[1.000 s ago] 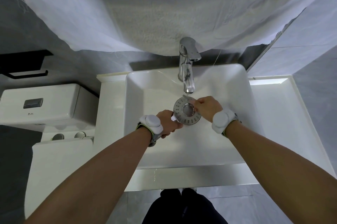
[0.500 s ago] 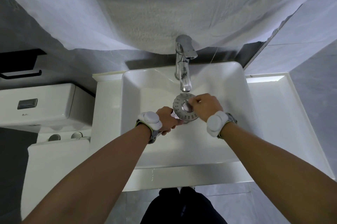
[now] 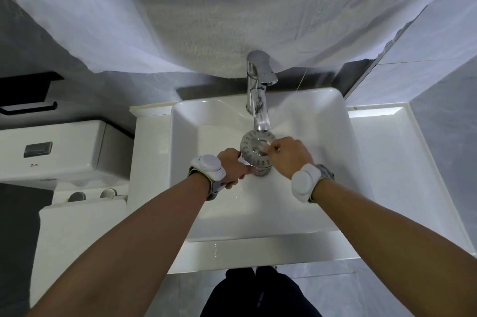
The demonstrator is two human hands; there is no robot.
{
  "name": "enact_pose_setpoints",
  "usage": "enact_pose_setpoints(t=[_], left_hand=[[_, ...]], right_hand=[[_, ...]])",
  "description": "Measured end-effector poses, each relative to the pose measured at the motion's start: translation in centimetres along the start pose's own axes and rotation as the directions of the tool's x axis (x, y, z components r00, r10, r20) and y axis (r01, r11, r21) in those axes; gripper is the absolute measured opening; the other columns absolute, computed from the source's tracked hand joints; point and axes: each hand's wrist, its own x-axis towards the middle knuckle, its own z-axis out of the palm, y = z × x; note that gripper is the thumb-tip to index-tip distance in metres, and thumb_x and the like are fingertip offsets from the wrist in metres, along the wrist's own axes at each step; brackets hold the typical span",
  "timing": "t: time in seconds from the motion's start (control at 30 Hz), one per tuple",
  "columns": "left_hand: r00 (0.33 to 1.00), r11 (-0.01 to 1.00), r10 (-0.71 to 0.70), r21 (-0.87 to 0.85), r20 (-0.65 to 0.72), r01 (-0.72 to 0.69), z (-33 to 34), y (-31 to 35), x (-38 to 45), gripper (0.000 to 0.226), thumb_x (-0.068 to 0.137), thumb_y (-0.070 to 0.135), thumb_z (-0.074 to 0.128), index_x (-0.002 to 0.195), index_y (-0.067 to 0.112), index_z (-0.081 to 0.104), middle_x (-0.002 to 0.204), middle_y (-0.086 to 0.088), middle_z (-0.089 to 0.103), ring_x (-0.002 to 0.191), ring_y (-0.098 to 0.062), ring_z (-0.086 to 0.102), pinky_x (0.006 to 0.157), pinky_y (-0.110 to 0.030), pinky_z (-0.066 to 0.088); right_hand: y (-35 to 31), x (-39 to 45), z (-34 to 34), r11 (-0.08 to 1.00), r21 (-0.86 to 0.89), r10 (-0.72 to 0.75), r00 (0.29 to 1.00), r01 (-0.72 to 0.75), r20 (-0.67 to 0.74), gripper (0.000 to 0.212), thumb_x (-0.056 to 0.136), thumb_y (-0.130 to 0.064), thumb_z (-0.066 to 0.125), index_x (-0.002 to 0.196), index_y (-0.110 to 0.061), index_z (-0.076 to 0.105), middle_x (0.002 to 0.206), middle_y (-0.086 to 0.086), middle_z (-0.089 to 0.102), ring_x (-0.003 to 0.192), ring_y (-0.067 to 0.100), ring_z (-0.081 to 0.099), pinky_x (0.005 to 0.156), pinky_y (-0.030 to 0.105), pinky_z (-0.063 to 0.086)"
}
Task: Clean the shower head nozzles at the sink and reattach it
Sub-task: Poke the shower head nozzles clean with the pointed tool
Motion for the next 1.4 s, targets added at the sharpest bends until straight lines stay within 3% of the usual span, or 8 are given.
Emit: enact_pose_setpoints(t=[0.4, 0.57, 0.7, 0.8, 0.9, 1.07, 1.2, 1.4], left_hand=[[0.999, 0.995, 0.044, 0.089, 0.0, -0.044, 0.4, 1.1, 0.1, 0.027, 0.089, 0.028, 0.069, 0.08, 0.005, 0.057, 0.068, -0.008, 0.058, 0.036, -0.018, 0.045, 0.039, -0.022, 0.039], [0.999, 0.995, 0.028, 0.094, 0.016, -0.029, 0.4, 0.9, 0.1, 0.033, 0.087, 0.03, 0.069, 0.094, -0.001, 0.061, 0.067, -0.006, 0.058, 0.037, -0.017, 0.044, 0.038, -0.021, 0.038], [1.0, 0.998, 0.017, 0.054, 0.01, -0.017, 0.7, 0.6, 0.3, 0.027, 0.087, 0.029, 0.071, 0.081, 0.005, 0.058, 0.065, -0.006, 0.06, 0.039, -0.019, 0.046, 0.038, -0.023, 0.04], [1.0, 1.0, 0.017, 0.021, -0.001, -0.017, 0.7, 0.3, 0.4, 0.028, 0.087, 0.03, 0.07, 0.085, 0.003, 0.06, 0.066, -0.006, 0.059, 0.037, -0.018, 0.045, 0.039, -0.023, 0.039], [0.999, 0.999, 0.034, 0.02, -0.025, -0.034, 0.7, 0.5, 0.6, 0.029, 0.088, 0.03, 0.069, 0.084, 0.003, 0.06, 0.064, -0.005, 0.06, 0.038, -0.02, 0.046, 0.037, -0.022, 0.04], [1.0, 0.999, 0.03, 0.037, 0.003, -0.03, 0.8, 0.0, 0.2, 0.024, 0.087, 0.028, 0.07, 0.084, 0.007, 0.059, 0.063, -0.004, 0.06, 0.037, -0.018, 0.046, 0.037, -0.022, 0.039], [1.0, 0.996, 0.015, -0.093, -0.009, -0.016, 1.6, -1.0, -0.6, 0.017, 0.086, 0.021, 0.07, 0.089, 0.015, 0.055, 0.062, -0.005, 0.06, 0.035, -0.016, 0.044, 0.036, -0.022, 0.038], [0.997, 0.911, -0.004, -0.411, 0.076, 0.035, 1.9, -1.3, -1.9, 0.04, 0.092, 0.005, 0.062, 0.119, 0.017, 0.034, 0.074, -0.016, 0.058, 0.042, -0.023, 0.043, 0.041, -0.028, 0.042]], right_hand=[[0.3, 0.5, -0.8, 1.0, 0.004, -0.001, 0.999, 0.001, -0.035, 0.032, 0.095, -0.041, 0.05, 0.094, -0.019, 0.073, 0.086, 0.008, 0.068, 0.079, 0.028, 0.064, 0.075, 0.039, 0.056], [-0.2, 0.1, -0.3, 1.0, -0.018, -0.01, 1.0, 0.009, -0.026, 0.031, 0.094, -0.037, 0.049, 0.086, -0.017, 0.071, 0.079, 0.007, 0.066, 0.073, 0.027, 0.063, 0.068, 0.035, 0.056], [0.0, 0.6, -0.2, 1.0, -0.01, 0.011, 0.997, -0.011, -0.078, 0.03, 0.095, -0.036, 0.048, 0.085, -0.019, 0.07, 0.084, 0.008, 0.067, 0.075, 0.028, 0.063, 0.069, 0.035, 0.055], [-0.6, -0.1, 0.9, 0.999, -0.038, -0.036, 0.998, 0.034, -0.045, 0.033, 0.095, -0.038, 0.045, 0.087, -0.018, 0.07, 0.084, 0.007, 0.066, 0.072, 0.025, 0.06, 0.066, 0.031, 0.052], [-0.1, 1.5, 0.3, 0.998, 0.029, 0.054, 0.994, -0.051, -0.099, 0.034, 0.094, -0.04, 0.047, 0.089, -0.016, 0.071, 0.085, 0.009, 0.067, 0.077, 0.028, 0.063, 0.073, 0.036, 0.056], [0.1, 0.3, 1.8, 0.995, -0.087, -0.047, 0.998, 0.044, -0.032, 0.032, 0.095, -0.039, 0.046, 0.083, -0.019, 0.068, 0.078, 0.004, 0.063, 0.072, 0.026, 0.06, 0.063, 0.028, 0.047], [1.7, 2.0, 0.3, 0.985, 0.118, 0.138, 0.985, -0.126, -0.102, 0.036, 0.095, -0.04, 0.049, 0.071, -0.018, 0.063, 0.082, 0.011, 0.068, 0.078, 0.033, 0.063, 0.07, 0.033, 0.053], [1.3, 0.9, 2.2, 0.916, 0.352, 0.178, 0.981, -0.193, 0.076, 0.024, 0.093, -0.015, 0.047, 0.08, -0.007, 0.065, 0.075, 0.011, 0.06, 0.069, 0.027, 0.053, 0.06, 0.029, 0.04]])
